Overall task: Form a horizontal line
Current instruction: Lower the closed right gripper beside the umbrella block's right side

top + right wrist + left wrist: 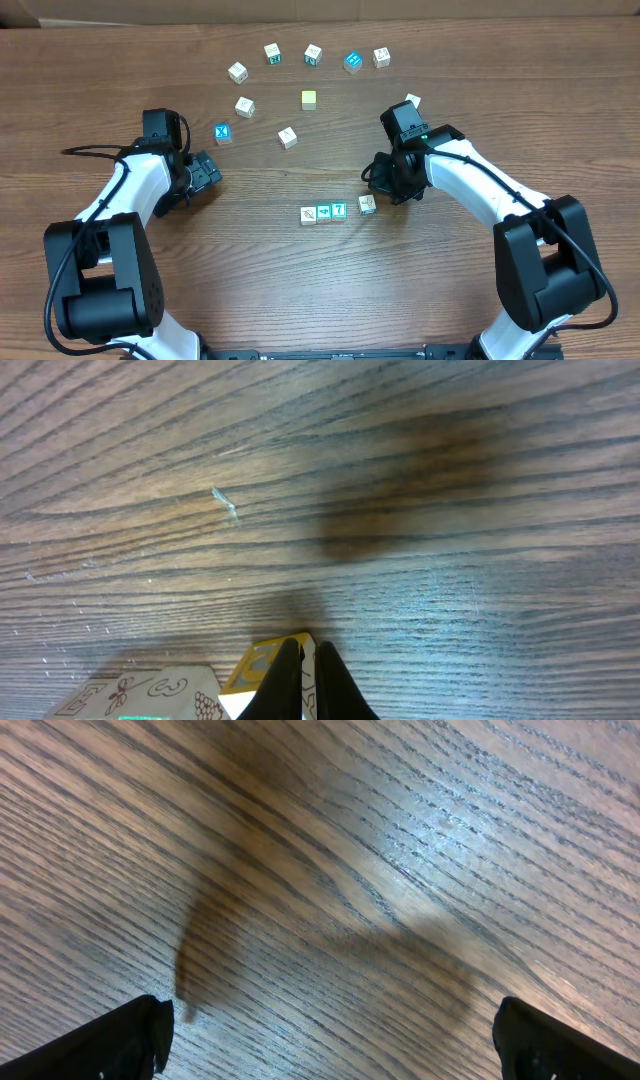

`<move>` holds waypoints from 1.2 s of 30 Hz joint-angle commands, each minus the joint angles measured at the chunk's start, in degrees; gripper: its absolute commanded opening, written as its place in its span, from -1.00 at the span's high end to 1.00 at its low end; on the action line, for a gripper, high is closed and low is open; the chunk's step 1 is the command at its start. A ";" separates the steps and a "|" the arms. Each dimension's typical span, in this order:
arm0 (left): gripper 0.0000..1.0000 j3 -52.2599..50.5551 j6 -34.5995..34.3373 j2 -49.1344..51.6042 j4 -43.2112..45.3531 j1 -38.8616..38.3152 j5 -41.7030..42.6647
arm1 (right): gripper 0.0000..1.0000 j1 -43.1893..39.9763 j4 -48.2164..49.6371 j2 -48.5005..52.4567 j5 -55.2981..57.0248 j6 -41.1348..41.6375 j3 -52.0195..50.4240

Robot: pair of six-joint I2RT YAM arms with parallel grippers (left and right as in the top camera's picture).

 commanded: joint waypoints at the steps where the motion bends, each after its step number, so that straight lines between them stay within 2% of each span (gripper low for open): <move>1: -0.99 -0.22 0.20 0.66 0.02 0.20 -0.33 | 0.93 -0.50 -1.29 0.28 1.09 1.07 -0.33; 11: -0.99 -0.22 0.20 0.66 0.00 0.20 -0.33 | 0.93 -0.50 -3.19 0.55 3.13 4.59 -0.37; 36: -0.99 -0.22 0.20 0.66 0.00 0.20 -0.33 | 0.93 -0.55 -3.85 1.73 2.58 4.79 -0.42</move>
